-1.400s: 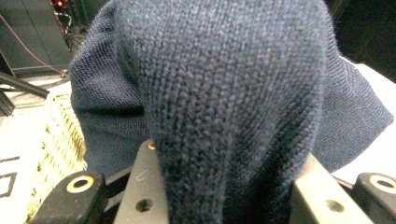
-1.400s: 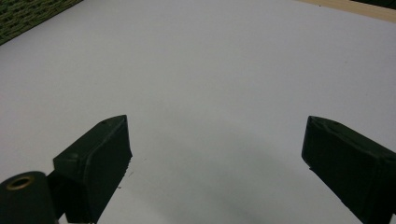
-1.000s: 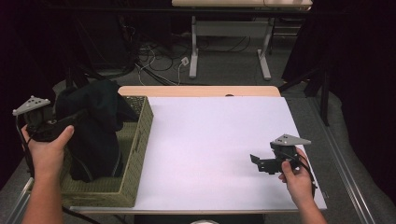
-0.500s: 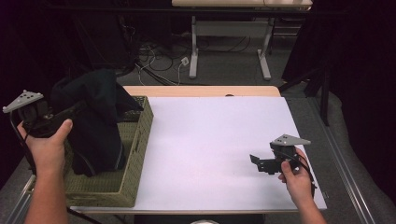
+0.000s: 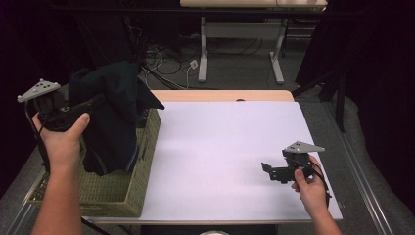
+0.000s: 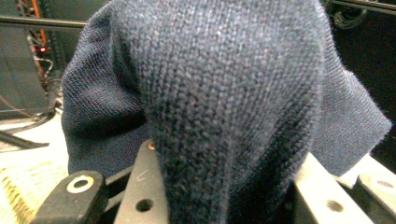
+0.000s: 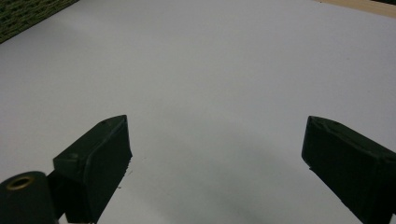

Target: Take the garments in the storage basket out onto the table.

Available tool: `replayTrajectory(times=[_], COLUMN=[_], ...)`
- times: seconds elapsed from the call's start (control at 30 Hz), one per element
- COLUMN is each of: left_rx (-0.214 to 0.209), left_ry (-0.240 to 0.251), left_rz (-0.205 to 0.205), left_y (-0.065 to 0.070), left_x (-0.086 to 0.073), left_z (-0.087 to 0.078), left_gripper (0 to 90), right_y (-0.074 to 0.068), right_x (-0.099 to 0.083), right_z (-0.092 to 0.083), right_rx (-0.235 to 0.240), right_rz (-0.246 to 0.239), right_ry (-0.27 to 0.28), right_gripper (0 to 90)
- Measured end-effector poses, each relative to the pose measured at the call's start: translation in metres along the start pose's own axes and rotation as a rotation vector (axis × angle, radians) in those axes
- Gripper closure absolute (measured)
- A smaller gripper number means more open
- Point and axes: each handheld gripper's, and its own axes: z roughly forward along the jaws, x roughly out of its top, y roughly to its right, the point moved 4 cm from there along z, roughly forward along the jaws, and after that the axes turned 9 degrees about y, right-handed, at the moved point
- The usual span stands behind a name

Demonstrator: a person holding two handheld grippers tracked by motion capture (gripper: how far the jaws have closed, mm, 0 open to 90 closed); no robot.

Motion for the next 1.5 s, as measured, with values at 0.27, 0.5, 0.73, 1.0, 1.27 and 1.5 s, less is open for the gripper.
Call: replayTrajectory(times=[0.27,0.5,0.73,1.0,1.27,1.5], left_rx=[-0.046,-0.085,-0.114,-0.166,-0.187,-0.194], left_ry=[-0.005,-0.019,-0.039,-0.049,-0.061,-0.061], left_rz=[0.008,0.020,0.053,0.061,0.074,0.089], left_y=[0.017,0.033,0.053,0.077,0.095,0.105], left_x=[-0.003,-0.006,-0.003,-0.002,-0.004,0.002], left_z=[0.014,0.026,0.041,0.059,0.072,0.077], left_gripper=[71.0,71.0,71.0,71.0,71.0,71.0], right_y=[0.000,0.001,0.001,0.002,0.003,0.003], right_x=[0.000,0.000,0.000,0.001,0.001,0.000], right_z=[0.000,0.000,0.000,-0.001,0.000,0.000], right_rx=[-0.004,-0.005,-0.002,0.003,0.006,0.004], right_rz=[0.001,-0.007,0.001,0.002,0.001,0.012], right_ry=[0.005,0.001,0.006,0.012,0.012,0.010], right_gripper=[7.8,7.8,7.8,7.8,7.8,7.8])
